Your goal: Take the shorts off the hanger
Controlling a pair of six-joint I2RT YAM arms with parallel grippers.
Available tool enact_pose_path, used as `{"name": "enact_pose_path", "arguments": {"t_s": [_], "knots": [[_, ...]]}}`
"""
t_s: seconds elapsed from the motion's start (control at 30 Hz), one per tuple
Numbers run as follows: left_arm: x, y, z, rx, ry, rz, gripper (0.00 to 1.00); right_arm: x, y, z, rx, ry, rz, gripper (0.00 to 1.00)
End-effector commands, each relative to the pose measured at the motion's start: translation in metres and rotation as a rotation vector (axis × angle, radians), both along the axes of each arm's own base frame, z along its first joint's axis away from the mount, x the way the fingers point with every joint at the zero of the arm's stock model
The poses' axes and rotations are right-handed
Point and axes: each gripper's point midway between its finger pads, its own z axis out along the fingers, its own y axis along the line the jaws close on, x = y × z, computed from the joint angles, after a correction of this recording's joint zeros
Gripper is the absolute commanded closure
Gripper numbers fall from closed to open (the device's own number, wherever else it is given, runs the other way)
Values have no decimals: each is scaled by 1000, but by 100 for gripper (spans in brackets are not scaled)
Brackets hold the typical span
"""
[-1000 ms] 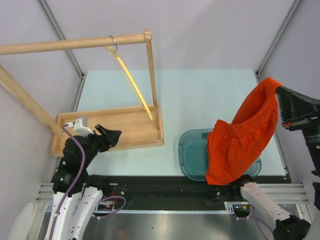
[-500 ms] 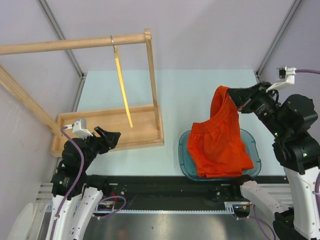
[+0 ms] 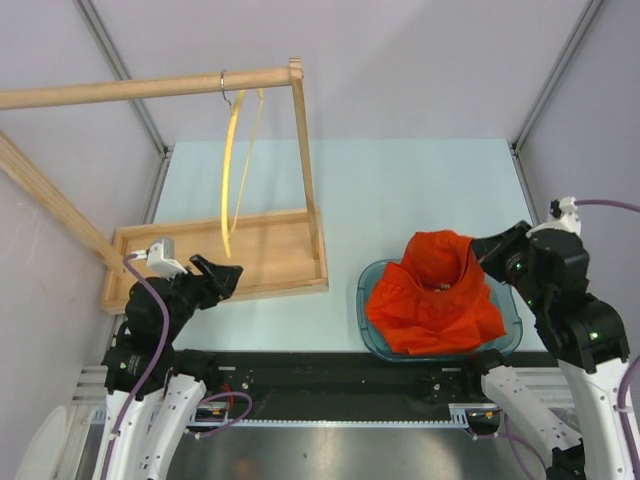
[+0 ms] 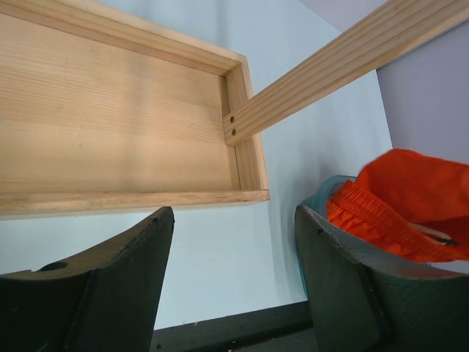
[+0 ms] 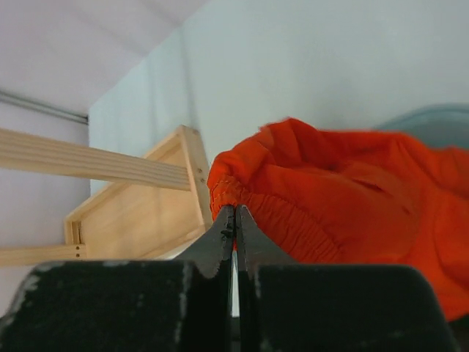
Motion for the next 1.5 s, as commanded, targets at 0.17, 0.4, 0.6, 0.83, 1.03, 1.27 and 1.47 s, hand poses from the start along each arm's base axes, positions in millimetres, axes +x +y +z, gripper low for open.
{"name": "enact_pose_path", "arguments": {"t_s": [0.17, 0.4, 0.6, 0.83, 1.03, 1.27, 1.47], "knots": [[4, -16, -3, -40, -16, -77, 28, -28, 23, -171, 216, 530, -109, 100], [-1, -28, -12, -85, 25, -136, 27, -34, 42, -227, 252, 671, -62, 100], [-2, -44, -11, -154, 24, -216, 27, -24, 53, -251, 223, 692, -26, 100], [1, -77, -26, -294, 75, -376, 27, -20, 64, -261, 111, 676, 72, 100], [-6, -86, -40, -397, 105, -411, 27, -16, 54, -259, 11, 613, 93, 89], [-10, -90, -55, -474, 106, -415, 27, -16, 67, -231, 47, 490, 227, 43], [-9, -91, -61, -452, 131, -418, 27, -23, 70, -208, 61, 398, 298, 0]]}}
